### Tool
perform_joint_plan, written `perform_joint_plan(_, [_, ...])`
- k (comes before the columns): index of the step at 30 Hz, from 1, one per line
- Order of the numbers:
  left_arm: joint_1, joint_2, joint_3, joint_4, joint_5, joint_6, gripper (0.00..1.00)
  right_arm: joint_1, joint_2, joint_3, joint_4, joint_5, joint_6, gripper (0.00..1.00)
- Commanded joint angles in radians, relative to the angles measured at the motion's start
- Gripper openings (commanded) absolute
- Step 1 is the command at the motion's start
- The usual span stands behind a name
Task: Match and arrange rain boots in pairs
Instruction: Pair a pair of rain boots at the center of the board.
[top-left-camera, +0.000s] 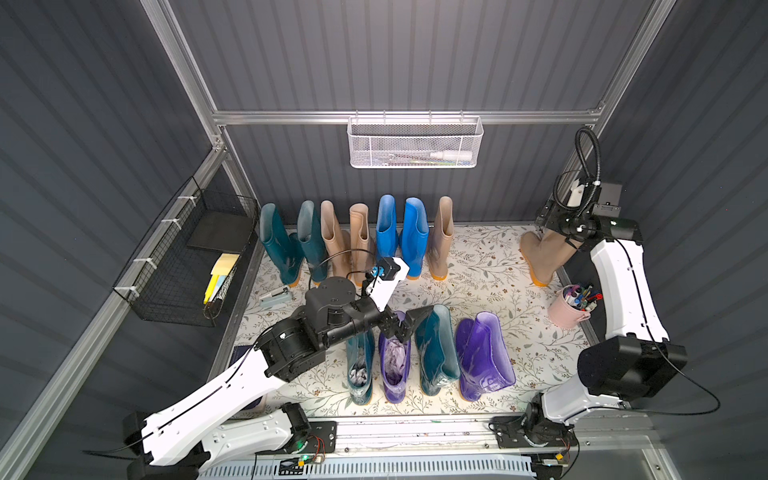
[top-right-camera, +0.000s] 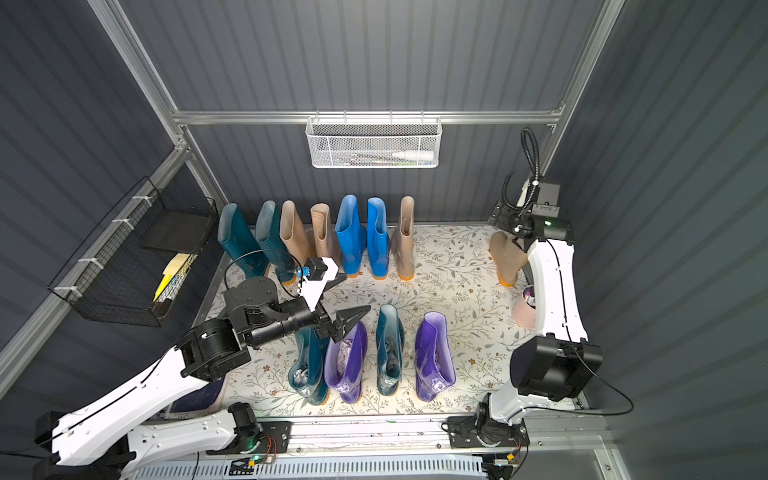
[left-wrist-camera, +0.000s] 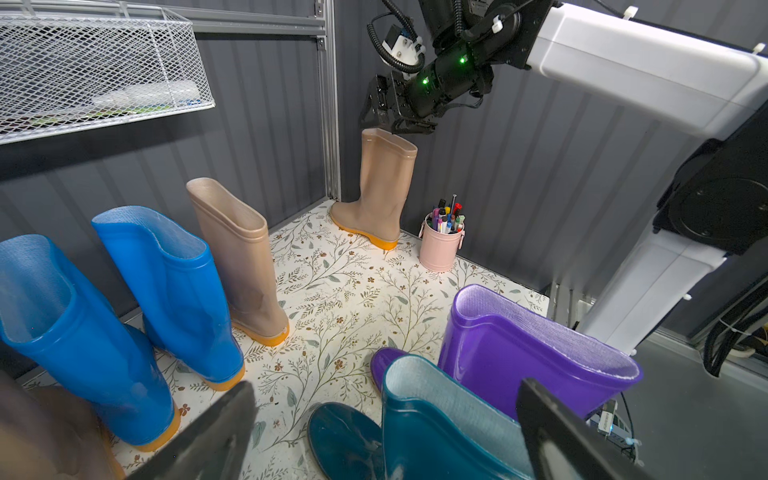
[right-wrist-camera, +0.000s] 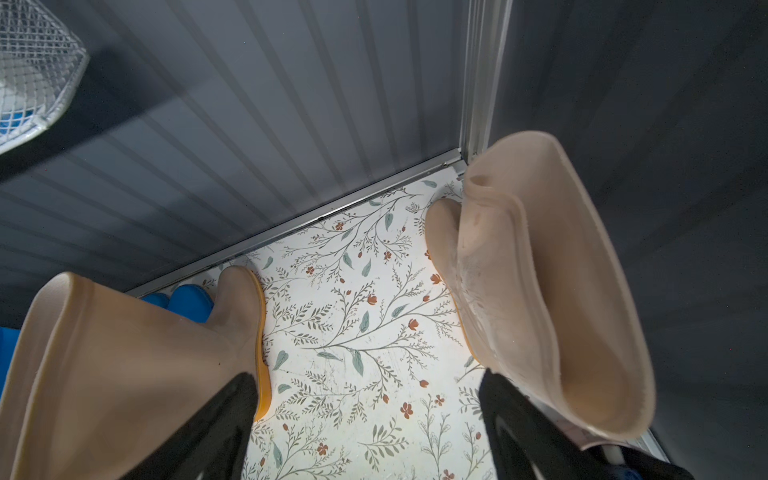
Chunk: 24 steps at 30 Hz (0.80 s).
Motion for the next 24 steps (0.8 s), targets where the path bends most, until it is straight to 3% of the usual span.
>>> perform_joint_plan(1, [-0.001, -0.027, -0.008, -0.016, -0.004, -0.015, 0.99, -0.013, -0.001, -0.021, 0.023, 0.059, 0.015, 0.87])
perform_joint_plan(9, [-0.001, -0.019, 0.005, -0.030, 0.001, -0.009, 0.99, -0.049, -0.072, -0.097, 0.038, 0.146, 0.001, 0.91])
perform_joint_plan(24, [-0.001, -0.021, -0.034, 0.005, 0.004, -0.022, 0.99, -0.133, -0.104, -0.120, 0.037, 0.128, -0.034, 0.99])
